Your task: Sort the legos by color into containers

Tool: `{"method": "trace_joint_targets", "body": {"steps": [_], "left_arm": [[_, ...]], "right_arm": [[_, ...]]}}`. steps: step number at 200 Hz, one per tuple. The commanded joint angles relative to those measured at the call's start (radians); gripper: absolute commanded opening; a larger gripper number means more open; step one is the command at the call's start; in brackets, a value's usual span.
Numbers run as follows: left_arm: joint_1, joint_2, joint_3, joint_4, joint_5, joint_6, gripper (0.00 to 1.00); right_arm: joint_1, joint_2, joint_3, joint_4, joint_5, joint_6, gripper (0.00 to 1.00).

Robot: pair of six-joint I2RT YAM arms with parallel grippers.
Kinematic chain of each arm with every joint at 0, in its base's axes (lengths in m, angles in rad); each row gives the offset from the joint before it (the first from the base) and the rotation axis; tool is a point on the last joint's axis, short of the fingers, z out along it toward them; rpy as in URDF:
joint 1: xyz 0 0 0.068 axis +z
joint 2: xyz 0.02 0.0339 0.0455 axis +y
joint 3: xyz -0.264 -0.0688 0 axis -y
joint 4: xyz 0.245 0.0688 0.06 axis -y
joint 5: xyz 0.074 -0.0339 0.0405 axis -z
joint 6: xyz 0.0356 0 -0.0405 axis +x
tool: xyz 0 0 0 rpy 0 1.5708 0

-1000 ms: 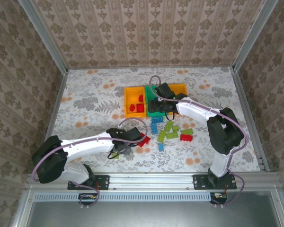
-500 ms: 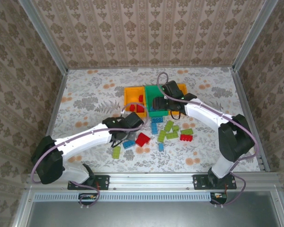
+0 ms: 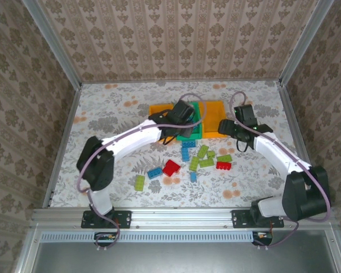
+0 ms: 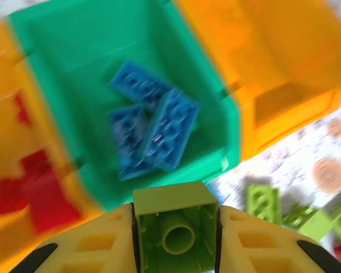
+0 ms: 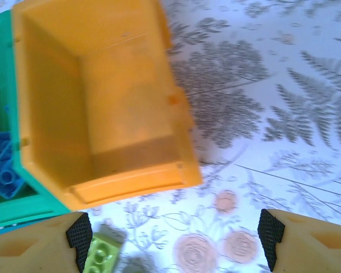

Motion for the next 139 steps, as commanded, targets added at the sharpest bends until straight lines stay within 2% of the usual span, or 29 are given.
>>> {"method": "trace_joint_targets", "body": {"steps": [1,16,56,96,114,139], "left_arm": [[0.021,0.102,0.133,0.076,0.16,0.048,0.32],[0.043,0.188,0.214,0.104,0.234,0.016,0.32],[0.06,0.371,0.449,0.094,0.321,-0.012,0.32],[0.082,0.461,0.54,0.125,0.381,-0.074,0.34],[0.089,0.487,0.569,0.116,0.405,-0.095,0.37],[0.097,0.497,0.57,0.112,0.417,-0.113,0.47]], "right_arm": [[-0.023,-0.053,-0.049,-0.014,-0.012,0.021,0.8],[-0.026,-0.065,-0.076,-0.015,-0.024,0.021,0.8],[-0.003,-0.072,-0.137,-0.004,-0.079,0.028,0.77],[0.084,-0.06,-0.146,-0.016,-0.093,-0.042,0.77],[0.121,-0.052,-0.136,-0.025,-0.092,-0.078,0.76],[0.151,-0.033,-0.116,-0.053,-0.084,-0.131,0.76]]}}
